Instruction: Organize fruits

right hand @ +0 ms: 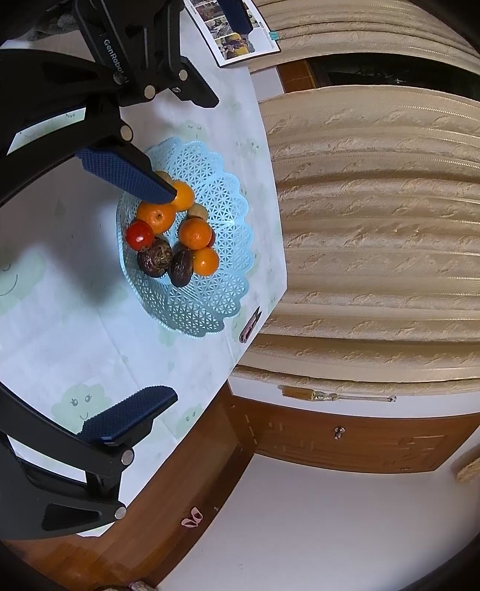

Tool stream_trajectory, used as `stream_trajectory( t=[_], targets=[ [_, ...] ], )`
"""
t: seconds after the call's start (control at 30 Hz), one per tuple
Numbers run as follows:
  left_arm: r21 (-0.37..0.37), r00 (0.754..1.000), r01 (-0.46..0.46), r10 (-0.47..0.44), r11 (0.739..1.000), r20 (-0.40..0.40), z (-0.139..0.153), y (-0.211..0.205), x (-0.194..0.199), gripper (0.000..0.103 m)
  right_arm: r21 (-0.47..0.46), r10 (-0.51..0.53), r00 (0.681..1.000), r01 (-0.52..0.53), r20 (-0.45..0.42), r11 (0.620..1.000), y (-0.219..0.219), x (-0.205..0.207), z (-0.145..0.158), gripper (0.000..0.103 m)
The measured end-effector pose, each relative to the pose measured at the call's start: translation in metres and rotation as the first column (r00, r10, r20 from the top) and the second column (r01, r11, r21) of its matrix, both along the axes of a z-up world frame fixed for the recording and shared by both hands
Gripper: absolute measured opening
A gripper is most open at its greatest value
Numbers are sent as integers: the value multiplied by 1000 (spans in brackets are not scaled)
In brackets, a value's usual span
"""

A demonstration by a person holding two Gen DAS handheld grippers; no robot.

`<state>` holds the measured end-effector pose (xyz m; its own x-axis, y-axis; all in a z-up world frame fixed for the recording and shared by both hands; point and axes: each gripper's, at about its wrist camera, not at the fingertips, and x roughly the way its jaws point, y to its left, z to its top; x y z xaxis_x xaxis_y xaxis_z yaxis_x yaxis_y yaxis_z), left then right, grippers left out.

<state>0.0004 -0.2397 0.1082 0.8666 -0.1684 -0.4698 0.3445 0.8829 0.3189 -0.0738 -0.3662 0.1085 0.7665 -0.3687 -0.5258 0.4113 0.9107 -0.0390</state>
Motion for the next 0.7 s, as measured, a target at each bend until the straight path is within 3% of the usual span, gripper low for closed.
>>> stream_trajectory(
  t=[0.7],
  targets=[
    [24, 999, 9, -10, 1000, 42, -1, -4, -5, 98, -18, -8, 1000, 8, -12, 1000, 3, -1, -3, 100]
  ],
)
